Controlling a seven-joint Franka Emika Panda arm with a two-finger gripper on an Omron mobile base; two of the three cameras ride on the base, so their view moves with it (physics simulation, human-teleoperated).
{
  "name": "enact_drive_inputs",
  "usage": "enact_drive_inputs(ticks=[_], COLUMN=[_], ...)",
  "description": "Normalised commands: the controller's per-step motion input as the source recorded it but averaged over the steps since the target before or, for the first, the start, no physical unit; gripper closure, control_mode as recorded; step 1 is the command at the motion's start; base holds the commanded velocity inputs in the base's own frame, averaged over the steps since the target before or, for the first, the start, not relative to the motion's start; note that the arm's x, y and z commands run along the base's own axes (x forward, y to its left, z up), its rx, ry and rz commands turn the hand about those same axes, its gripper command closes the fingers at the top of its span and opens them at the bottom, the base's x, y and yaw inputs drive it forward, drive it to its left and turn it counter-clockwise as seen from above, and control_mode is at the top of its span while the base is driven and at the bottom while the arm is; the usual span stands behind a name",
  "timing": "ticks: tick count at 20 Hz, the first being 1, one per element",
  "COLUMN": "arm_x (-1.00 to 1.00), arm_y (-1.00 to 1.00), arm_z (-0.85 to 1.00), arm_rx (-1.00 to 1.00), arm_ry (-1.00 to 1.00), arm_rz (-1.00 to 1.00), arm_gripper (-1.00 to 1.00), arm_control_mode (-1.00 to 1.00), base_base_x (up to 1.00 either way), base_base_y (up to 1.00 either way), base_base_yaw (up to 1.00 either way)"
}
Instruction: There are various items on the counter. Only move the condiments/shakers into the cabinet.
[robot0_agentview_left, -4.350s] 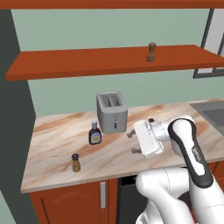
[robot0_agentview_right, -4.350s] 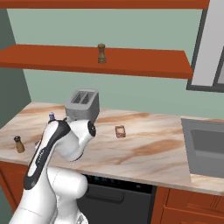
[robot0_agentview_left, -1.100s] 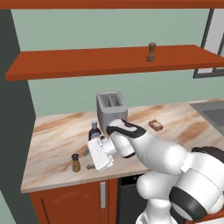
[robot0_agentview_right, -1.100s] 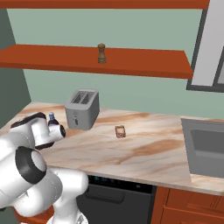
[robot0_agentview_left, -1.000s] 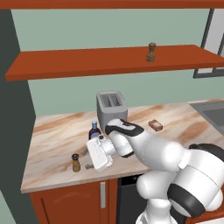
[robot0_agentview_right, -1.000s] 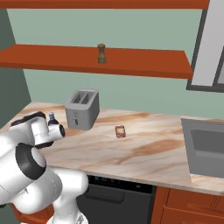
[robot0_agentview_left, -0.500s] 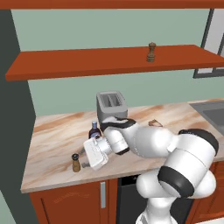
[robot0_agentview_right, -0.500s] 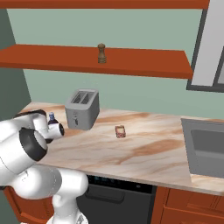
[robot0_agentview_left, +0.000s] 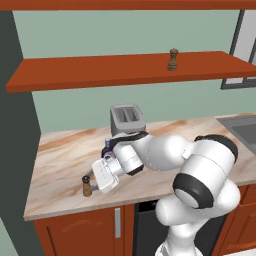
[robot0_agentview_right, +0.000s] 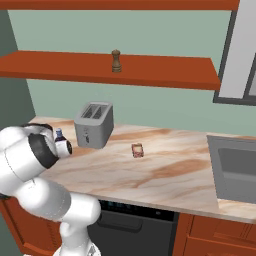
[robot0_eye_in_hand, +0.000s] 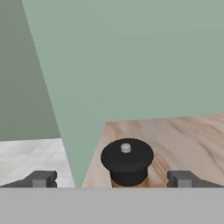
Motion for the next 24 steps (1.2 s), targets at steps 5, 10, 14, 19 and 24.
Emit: enact_drive_inputs(ticks=[5, 10, 14, 19, 24], arm_x=[0.06, 0.08, 0.11, 0.08, -0.13], arm_y=[0.13, 0.05, 0.16, 0.12, 0.00], arm_z=[-0.15, -0.09, -0.08, -0.04, 0.30], arm_rx=[0.00, 0.00, -0.02, 0.00, 0.01], arm_ry=[0.04, 0.00, 0.00, 0.03, -0.04], arm_rz=[0.00, 0.00, 0.00, 0.00, -0.03], arm_gripper=[-1.00, -1.00, -1.00, 1.00, 1.00], arm_control_mode=[-1.00, -1.00, -1.00, -1.00, -1.00], base_base_x=[0.00, 0.00, 0.00, 0.00, 0.00], base_base_y=[0.00, 0.00, 0.00, 0.00, 0.00], base_base_yaw=[0.00, 0.00, 0.00, 0.00, 0.00])
